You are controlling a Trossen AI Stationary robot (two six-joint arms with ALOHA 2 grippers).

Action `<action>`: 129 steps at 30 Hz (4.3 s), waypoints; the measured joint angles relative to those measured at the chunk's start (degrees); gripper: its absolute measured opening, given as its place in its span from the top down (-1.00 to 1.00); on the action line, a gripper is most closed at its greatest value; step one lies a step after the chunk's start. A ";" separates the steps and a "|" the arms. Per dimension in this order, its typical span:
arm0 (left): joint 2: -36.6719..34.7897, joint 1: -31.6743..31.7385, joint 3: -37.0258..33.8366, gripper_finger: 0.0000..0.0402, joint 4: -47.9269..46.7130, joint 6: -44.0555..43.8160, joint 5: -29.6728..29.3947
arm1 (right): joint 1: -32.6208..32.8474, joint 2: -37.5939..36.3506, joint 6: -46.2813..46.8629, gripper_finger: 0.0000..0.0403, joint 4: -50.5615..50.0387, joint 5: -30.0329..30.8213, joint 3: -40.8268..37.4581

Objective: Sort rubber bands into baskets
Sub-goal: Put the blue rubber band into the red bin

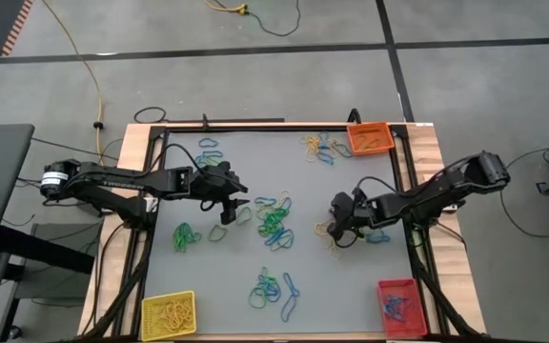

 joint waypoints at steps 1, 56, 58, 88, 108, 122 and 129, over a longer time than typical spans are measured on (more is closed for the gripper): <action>-0.01 0.00 -0.01 0.11 0.00 0.00 0.01 | 0.20 -0.51 -0.41 0.90 0.03 0.00 0.22; 0.01 0.00 0.00 0.11 0.00 0.00 0.01 | -4.00 -11.08 0.43 0.18 -16.59 -0.80 -0.17; 0.00 0.00 0.00 0.11 0.00 0.00 0.01 | -5.07 -8.88 -0.52 0.18 -15.77 -1.96 -0.17; -0.01 0.00 0.01 0.11 0.00 0.00 0.00 | -8.48 -11.22 -5.90 0.86 -10.46 -8.41 -0.26; -0.01 0.00 -0.02 0.11 0.00 0.00 -0.01 | 1.52 -32.35 -5.04 0.91 -11.57 -6.52 -0.15; -0.01 0.00 0.01 0.11 0.00 0.00 0.01 | 37.10 -33.09 17.57 0.90 -15.78 -19.07 -0.15; 0.01 0.00 0.01 0.11 0.00 0.00 -0.01 | 56.43 -27.38 34.00 0.90 -12.91 -7.05 0.27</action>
